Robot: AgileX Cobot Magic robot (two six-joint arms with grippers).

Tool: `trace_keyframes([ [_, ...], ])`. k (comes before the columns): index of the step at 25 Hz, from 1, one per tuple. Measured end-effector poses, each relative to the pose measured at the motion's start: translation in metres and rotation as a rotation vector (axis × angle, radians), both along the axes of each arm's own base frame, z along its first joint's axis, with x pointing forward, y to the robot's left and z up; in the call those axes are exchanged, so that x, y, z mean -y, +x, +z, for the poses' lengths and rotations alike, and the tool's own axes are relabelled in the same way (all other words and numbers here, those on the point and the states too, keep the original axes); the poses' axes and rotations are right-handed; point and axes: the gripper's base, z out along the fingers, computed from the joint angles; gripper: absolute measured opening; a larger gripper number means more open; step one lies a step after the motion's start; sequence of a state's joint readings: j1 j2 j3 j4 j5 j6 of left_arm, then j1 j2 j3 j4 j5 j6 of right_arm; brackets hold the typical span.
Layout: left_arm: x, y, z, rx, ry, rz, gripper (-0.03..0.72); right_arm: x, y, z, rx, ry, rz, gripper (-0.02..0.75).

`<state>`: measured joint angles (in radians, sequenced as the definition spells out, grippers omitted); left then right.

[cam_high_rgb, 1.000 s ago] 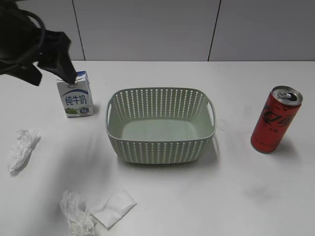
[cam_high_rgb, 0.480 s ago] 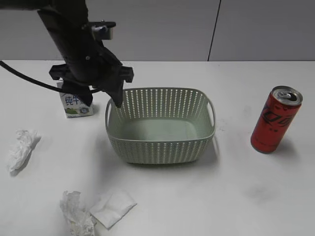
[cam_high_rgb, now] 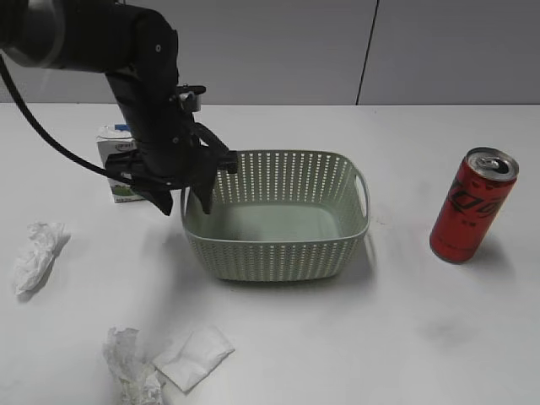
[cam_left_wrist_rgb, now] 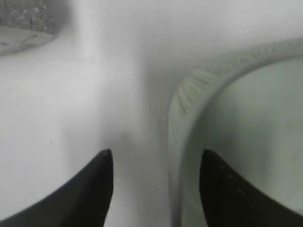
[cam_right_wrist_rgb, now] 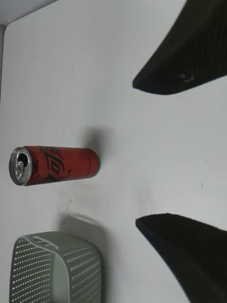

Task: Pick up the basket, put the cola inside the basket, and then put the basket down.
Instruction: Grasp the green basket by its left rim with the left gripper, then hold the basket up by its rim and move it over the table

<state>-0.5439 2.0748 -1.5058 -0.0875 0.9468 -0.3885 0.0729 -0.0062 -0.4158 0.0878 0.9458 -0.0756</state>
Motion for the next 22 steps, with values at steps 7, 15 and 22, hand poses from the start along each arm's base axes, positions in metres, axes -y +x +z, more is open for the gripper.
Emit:
trace_keyframes([
  [7,0.001,0.000,-0.001,-0.006,-0.011,0.017,0.078,0.000,0.000,0.000,0.000,0.000,0.000,0.594],
  [15,0.002,-0.006,0.012,-0.037,-0.051,0.038,-0.001,0.000,0.000,0.000,0.000,0.000,0.000,0.594],
  [22,-0.008,-0.026,0.083,0.047,-0.124,0.029,-0.001,-0.002,0.000,0.001,0.001,0.021,0.011,0.592],
])
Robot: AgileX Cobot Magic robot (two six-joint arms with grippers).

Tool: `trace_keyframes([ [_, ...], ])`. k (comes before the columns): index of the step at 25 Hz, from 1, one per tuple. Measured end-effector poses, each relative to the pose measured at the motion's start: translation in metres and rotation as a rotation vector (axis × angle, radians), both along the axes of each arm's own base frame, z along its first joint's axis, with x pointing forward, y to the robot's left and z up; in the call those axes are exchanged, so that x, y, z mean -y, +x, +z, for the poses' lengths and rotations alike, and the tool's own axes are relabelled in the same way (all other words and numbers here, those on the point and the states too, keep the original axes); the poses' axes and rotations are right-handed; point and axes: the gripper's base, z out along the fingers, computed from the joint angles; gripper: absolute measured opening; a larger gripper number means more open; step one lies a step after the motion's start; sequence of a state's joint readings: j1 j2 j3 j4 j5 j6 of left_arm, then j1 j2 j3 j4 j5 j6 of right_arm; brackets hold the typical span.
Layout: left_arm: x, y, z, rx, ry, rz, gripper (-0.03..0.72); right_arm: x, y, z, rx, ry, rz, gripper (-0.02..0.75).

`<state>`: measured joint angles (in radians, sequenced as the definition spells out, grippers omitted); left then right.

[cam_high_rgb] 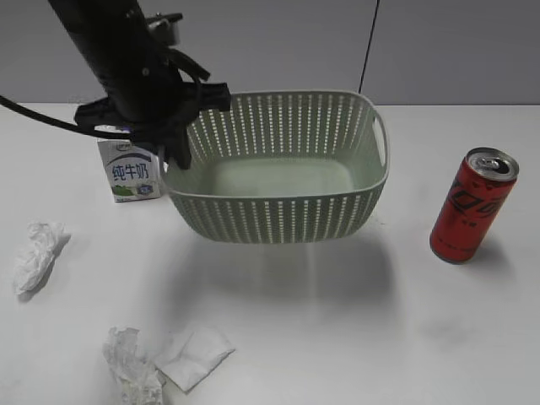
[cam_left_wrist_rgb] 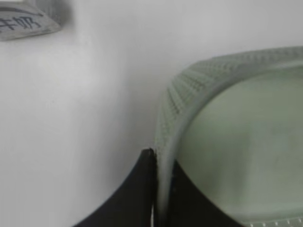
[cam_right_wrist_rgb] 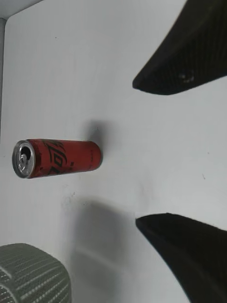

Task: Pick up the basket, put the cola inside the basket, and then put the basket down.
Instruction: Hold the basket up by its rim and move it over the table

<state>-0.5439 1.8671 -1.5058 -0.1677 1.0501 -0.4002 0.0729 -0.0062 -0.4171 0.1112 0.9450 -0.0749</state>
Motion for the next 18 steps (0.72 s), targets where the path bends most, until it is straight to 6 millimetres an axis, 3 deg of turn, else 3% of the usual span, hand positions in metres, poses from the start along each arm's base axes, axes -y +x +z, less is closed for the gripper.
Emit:
trace_keyframes([
  [4,-0.006,-0.010,0.025,0.033,-0.025,-0.003,-0.001,-0.002,0.007,0.012,-0.035,0.015,0.009,0.592],
  [9,-0.003,-0.014,0.025,0.024,-0.024,-0.014,-0.001,-0.005,0.045,0.045,-0.122,0.017,0.004,0.590],
  [12,0.000,-0.020,0.016,0.010,-0.016,-0.026,-0.001,-0.007,0.080,0.066,-0.200,0.016,0.002,0.577],
  [18,-0.001,-0.028,-0.011,-0.003,-0.001,-0.024,-0.001,-0.016,0.170,0.079,-0.395,0.030,0.004,0.553],
])
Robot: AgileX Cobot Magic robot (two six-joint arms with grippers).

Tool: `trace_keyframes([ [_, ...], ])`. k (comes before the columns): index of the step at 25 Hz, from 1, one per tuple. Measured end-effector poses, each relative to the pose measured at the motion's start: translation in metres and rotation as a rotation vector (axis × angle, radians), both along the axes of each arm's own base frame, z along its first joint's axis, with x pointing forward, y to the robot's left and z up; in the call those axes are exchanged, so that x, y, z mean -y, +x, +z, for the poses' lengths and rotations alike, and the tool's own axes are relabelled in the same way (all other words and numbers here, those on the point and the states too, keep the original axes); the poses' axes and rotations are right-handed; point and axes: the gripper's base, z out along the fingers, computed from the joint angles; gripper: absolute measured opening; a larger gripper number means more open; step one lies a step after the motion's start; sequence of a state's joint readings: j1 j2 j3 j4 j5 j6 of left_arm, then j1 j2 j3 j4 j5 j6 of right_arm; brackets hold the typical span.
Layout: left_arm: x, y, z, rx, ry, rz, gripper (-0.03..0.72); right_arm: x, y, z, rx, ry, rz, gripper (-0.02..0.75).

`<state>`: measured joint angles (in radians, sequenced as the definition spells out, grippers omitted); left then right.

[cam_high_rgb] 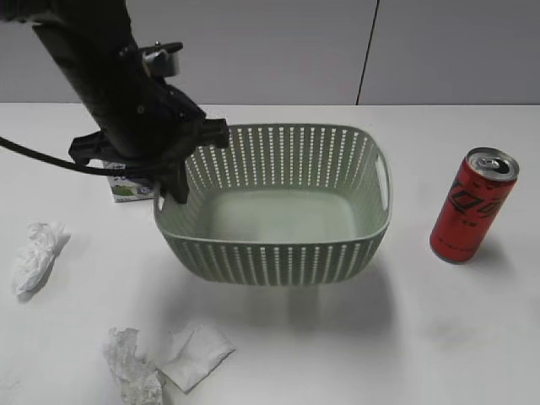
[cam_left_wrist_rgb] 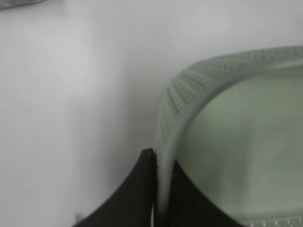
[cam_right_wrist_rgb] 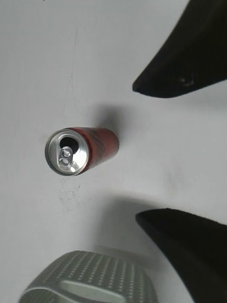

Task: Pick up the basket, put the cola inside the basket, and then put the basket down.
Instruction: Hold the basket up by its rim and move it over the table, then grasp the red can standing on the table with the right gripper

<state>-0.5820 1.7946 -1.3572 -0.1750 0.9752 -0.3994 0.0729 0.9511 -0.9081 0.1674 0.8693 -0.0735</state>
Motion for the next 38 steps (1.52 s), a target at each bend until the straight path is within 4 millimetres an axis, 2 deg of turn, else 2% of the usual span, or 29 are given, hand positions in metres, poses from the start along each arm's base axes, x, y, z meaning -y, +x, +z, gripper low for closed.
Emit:
trace_keyframes([
  [5,-0.006,-0.009,-0.021,-0.046,0.034,0.004,-0.001,-0.005,0.068,-0.014,-0.132,-0.008,-0.001,0.552],
  [10,-0.007,-0.010,-0.023,-0.052,0.038,0.003,-0.001,-0.008,0.123,-0.048,-0.256,-0.035,0.000,0.552],
  [14,-0.007,-0.010,-0.023,-0.051,0.037,0.004,-0.001,-0.009,0.152,-0.076,-0.347,-0.052,0.003,0.552],
  [17,-0.007,-0.010,-0.023,-0.051,0.037,0.003,-0.001,-0.011,0.163,-0.096,-0.430,-0.053,0.006,0.551],
  [23,-0.007,-0.010,-0.023,-0.051,0.037,0.003,-0.001,-0.012,0.166,-0.097,-0.451,-0.040,0.007,0.551],
  [27,-0.007,-0.010,-0.023,-0.051,0.037,0.003,-0.001,-0.011,0.164,-0.087,-0.444,-0.059,0.017,0.551],
  [29,-0.007,-0.010,-0.023,-0.051,0.037,0.003,-0.001,-0.010,0.161,-0.072,-0.419,-0.067,0.023,0.551],
  [32,-0.007,-0.011,-0.023,-0.053,0.034,0.005,-0.001,-0.009,0.148,-0.036,-0.366,-0.072,0.039,0.551],
  [35,-0.006,-0.011,-0.023,-0.059,0.025,0.009,-0.001,-0.007,0.120,-0.004,-0.350,-0.088,0.064,0.551],
  [38,-0.005,-0.011,-0.023,-0.062,0.023,0.010,-0.001,-0.004,0.087,0.019,-0.285,-0.102,0.067,0.551],
])
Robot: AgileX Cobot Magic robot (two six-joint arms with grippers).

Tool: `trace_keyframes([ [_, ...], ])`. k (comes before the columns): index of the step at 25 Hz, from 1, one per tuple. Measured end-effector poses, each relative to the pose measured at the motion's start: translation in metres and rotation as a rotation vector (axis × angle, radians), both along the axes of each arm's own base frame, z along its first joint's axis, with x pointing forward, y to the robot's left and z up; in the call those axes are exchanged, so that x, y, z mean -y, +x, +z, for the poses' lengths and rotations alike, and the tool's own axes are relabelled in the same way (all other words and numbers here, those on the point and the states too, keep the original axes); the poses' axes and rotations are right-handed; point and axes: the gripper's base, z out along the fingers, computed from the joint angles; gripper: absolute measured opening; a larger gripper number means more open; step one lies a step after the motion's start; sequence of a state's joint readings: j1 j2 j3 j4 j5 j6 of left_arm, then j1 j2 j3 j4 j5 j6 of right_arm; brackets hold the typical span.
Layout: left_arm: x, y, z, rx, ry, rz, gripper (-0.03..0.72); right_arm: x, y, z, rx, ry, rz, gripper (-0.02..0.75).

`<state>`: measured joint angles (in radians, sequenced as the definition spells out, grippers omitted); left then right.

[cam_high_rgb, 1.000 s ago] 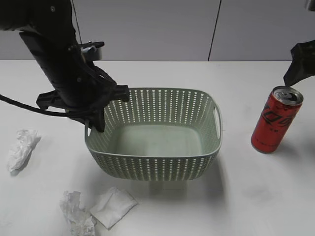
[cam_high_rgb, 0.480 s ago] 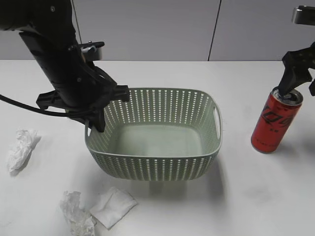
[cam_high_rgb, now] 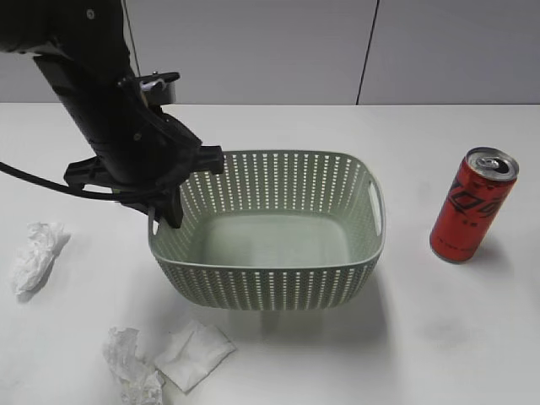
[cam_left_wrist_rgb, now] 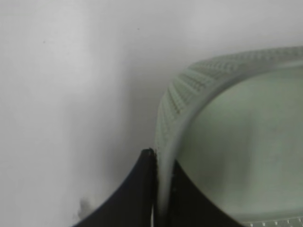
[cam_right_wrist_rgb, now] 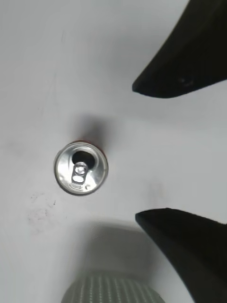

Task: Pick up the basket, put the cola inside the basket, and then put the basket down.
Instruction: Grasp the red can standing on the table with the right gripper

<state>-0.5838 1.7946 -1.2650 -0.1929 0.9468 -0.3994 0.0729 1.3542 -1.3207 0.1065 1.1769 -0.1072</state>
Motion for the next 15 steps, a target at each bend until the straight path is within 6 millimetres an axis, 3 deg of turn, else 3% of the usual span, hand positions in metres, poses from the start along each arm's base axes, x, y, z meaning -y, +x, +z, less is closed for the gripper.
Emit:
trace_keyframes([
  [4,0.001,-0.001,0.000,-0.008,-0.006,0.004,-0.001,0.004,-0.058,0.007,0.060,0.002,0.001,0.551],
  [11,0.001,-0.001,0.000,-0.010,-0.009,0.005,-0.001,0.014,-0.159,-0.013,0.232,-0.004,-0.006,0.551],
  [15,0.001,-0.001,0.000,-0.013,-0.009,0.006,-0.001,0.017,-0.202,-0.030,0.389,0.005,-0.011,0.551],
])
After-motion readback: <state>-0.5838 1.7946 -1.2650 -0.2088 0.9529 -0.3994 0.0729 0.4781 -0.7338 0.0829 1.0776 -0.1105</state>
